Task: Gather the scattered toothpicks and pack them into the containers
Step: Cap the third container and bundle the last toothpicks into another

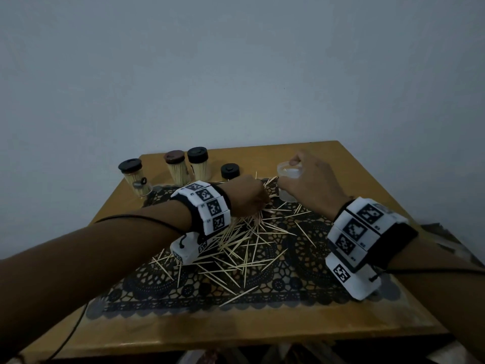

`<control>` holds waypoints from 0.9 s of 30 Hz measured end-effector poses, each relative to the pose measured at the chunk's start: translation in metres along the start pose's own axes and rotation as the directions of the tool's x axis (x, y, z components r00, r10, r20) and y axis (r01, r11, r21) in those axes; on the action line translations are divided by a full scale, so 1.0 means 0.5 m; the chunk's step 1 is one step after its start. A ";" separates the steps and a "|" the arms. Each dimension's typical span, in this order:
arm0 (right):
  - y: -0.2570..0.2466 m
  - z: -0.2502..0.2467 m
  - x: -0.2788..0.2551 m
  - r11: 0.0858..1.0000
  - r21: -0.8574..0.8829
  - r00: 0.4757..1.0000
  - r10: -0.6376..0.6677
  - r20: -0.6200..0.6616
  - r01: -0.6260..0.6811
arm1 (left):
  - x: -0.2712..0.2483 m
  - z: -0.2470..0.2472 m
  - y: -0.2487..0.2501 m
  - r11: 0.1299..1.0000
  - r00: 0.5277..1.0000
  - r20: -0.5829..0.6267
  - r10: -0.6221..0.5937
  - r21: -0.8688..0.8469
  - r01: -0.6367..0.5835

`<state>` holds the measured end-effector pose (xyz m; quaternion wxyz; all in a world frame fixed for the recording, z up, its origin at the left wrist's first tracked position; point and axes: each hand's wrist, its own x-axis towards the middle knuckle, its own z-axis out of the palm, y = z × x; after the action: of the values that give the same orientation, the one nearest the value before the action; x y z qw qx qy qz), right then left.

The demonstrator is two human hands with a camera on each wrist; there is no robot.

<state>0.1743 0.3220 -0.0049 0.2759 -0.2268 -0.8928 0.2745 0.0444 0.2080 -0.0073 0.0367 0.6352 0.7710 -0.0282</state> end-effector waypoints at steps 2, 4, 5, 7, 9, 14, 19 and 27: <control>-0.001 0.004 0.001 0.999 0.039 0.999 0.034 -0.039 -0.033 | -0.001 -0.005 -0.004 0.994 0.993 -0.109 -0.050 -0.105 0.038; 0.000 0.006 0.003 0.995 0.071 0.994 0.075 -0.076 -0.069 | 0.015 -0.008 -0.010 0.981 0.966 -0.210 -0.151 -0.148 0.121; 0.001 0.008 0.005 0.994 0.080 0.993 0.084 -0.088 -0.077 | 0.027 -0.008 -0.013 0.970 0.957 -0.198 -0.213 -0.160 0.183; 0.004 0.012 0.008 0.992 0.094 0.991 0.096 -0.095 -0.088 | 0.058 -0.004 -0.021 0.944 0.951 -0.050 -0.305 -0.149 0.295; 0.009 0.017 0.010 0.991 0.090 0.991 0.105 -0.084 -0.097 | 0.086 0.007 -0.023 0.940 0.945 0.116 -0.307 -0.118 0.320; 0.010 0.031 0.013 0.995 0.033 0.994 0.100 -0.042 -0.098 | 0.096 0.010 -0.004 0.971 0.960 0.152 -0.234 -0.021 0.239; 0.004 0.031 0.008 0.993 0.043 0.992 0.114 -0.056 -0.112 | 0.054 0.003 -0.014 0.982 0.978 0.123 -0.171 0.103 0.159; 0.003 0.035 0.006 0.988 0.064 0.988 0.143 -0.059 -0.140 | -0.004 0.004 -0.050 0.986 0.986 -0.018 -0.163 -0.026 0.163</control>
<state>0.1614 0.3183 -0.0169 0.2908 -0.2899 -0.8566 0.3126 0.0204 0.2013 -0.0092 0.0343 0.5697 0.8210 -0.0152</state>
